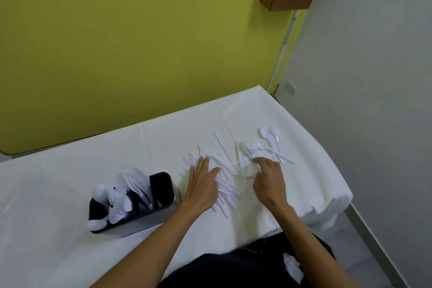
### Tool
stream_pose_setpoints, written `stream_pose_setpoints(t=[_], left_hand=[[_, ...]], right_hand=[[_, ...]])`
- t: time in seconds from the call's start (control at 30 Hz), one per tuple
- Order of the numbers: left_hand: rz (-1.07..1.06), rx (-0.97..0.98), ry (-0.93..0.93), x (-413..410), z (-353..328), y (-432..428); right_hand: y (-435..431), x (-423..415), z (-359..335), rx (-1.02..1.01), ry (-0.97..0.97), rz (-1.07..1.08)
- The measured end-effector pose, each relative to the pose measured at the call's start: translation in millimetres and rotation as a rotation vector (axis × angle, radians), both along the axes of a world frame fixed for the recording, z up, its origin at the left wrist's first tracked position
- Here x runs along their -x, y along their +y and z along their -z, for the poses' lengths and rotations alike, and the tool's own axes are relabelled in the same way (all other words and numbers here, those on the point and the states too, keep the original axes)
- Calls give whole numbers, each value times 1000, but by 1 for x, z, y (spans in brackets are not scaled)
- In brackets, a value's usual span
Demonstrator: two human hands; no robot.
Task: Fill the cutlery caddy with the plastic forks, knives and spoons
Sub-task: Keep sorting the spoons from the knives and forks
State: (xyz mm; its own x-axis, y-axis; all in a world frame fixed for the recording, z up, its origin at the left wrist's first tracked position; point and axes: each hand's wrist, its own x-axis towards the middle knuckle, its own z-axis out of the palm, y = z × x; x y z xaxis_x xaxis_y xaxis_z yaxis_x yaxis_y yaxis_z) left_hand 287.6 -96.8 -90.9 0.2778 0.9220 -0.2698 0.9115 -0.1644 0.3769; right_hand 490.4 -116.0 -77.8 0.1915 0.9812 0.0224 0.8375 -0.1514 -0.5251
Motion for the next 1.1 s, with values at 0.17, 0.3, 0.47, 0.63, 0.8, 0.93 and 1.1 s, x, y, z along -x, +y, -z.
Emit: stream_pose_setpoints(t=[0.17,0.3,0.47,0.63,0.8,0.93,1.1], left_hand=[[-103,-134,-100,-29,-3,3],[14,-117,-75,-54,-2,6],[95,-82,81,-45,4,14],[-393,71,-688,-70,-26,25],[-607,198,-939,-82,-31,39],[-826,287,-1036,-67,-20,48],[-980,470,-1181,-66,-10,52]], right_hand=[[18,-26,10,137,-86,-10],[26,-32,16,115,-112,-26],[27,-42,8,78,-65,5],[13,-20,-15,76,64,-19],[0,-9,-14,85,56,-85],[-10,-38,1,274,-67,-80],[-4,-42,2,337,-162,-144]])
